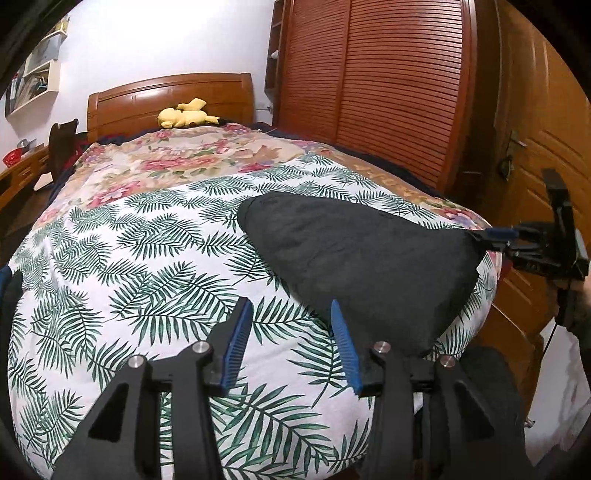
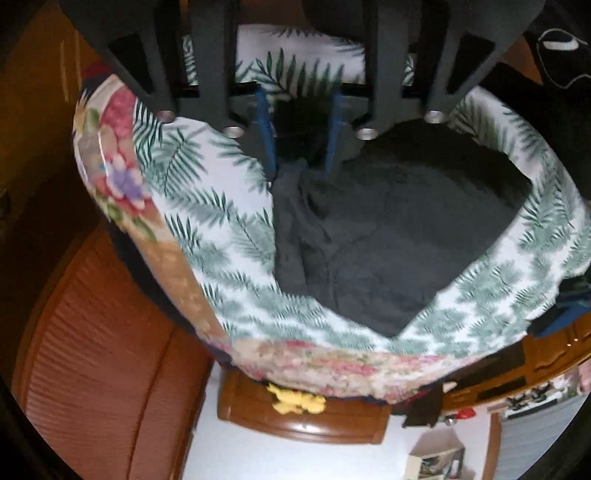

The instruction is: Fold large clothes

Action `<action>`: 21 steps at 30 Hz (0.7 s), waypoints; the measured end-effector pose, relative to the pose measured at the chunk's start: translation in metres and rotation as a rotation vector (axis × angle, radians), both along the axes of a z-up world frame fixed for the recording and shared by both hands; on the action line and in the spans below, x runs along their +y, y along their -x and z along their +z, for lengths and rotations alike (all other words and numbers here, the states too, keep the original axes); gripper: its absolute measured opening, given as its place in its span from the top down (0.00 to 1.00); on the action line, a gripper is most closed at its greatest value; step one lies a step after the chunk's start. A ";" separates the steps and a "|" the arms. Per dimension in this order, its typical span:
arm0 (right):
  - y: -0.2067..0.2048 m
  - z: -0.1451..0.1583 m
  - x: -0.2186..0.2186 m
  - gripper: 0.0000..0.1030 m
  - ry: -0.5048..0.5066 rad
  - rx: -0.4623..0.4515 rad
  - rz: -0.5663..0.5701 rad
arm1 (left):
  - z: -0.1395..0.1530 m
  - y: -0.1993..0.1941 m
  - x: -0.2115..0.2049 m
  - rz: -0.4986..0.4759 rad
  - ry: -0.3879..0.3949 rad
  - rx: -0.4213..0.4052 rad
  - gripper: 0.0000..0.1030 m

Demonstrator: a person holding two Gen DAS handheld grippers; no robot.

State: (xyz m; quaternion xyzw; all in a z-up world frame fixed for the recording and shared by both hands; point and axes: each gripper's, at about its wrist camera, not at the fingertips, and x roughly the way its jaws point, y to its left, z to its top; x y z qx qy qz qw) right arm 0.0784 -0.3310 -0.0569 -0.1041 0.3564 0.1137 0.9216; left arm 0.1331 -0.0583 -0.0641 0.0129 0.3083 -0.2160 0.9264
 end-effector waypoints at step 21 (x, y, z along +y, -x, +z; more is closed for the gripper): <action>-0.040 -0.081 0.036 0.54 -0.149 0.220 0.038 | -0.012 -0.034 -0.025 -0.082 -0.037 -0.001 0.52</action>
